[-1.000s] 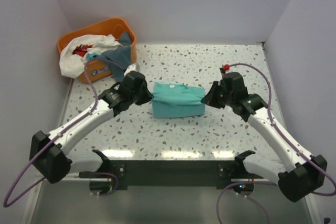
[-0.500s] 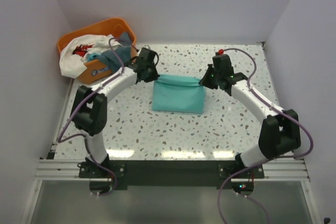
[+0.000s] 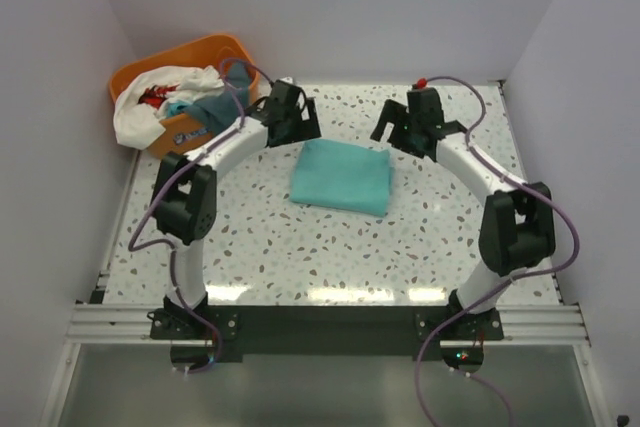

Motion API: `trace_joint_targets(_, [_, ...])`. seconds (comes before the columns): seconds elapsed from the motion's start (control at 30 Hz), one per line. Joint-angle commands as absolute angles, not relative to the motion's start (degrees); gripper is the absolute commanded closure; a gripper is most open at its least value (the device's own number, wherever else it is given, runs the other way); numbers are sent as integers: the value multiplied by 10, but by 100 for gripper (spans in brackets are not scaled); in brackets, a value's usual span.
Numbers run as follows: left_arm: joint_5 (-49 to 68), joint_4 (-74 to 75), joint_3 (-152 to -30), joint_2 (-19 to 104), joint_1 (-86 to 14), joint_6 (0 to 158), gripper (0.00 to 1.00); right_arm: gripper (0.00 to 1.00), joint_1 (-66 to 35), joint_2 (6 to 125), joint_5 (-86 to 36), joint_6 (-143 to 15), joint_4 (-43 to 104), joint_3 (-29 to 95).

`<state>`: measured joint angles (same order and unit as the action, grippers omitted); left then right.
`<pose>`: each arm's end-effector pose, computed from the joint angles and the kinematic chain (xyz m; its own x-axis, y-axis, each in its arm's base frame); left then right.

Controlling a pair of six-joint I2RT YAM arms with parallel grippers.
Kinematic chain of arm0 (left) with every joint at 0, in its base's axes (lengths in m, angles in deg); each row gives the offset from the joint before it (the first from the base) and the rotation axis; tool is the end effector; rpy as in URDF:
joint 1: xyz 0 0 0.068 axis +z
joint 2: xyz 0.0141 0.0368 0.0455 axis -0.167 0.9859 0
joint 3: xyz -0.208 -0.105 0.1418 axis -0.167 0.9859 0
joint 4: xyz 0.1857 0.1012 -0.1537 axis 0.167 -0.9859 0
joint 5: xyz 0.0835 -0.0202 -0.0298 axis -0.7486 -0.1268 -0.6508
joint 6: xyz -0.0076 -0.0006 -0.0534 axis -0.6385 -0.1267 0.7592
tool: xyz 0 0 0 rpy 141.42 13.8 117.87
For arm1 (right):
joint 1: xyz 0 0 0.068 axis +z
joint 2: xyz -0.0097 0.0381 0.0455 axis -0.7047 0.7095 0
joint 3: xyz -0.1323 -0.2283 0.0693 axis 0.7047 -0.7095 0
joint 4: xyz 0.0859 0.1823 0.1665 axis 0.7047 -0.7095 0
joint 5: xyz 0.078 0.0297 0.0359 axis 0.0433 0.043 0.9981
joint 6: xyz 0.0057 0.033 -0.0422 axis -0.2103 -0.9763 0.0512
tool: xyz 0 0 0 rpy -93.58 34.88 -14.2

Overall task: Fold and stack the t-shirts
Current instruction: Fold the tshirt, then neatly place the folded tshirt to the corner

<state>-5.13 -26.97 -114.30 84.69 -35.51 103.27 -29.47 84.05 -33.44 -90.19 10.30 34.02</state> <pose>0.4204 -0.1998 0.2338 -0.7464 -0.2870 -0.6004 -0.0874 0.9367 -0.3391 0.3777 0.1034 0.2609 -0.6944 0.3776 -0.6126 0.1452 0.9073 0.3947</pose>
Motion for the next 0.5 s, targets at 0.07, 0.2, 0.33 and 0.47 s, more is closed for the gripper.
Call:
trace_joint_targets(0.07, [-12, -248, -1002, 682, -361, 1021, 0, 1, -285, 726, -331, -910, 76, 217])
trace_joint_targets(0.2, [-27, -231, -873, 541, -387, 1041, 0, 1, -275, 721, -338, -940, 101, 166])
trace_joint_targets(0.33, [-52, -240, -757, 437, -407, 1072, 0, 1, -257, 745, -348, -949, 110, 160])
trace_joint_targets(0.47, [-88, -297, -709, 354, -411, 1103, 0, 5, -249, 757, -352, -966, 136, 145])
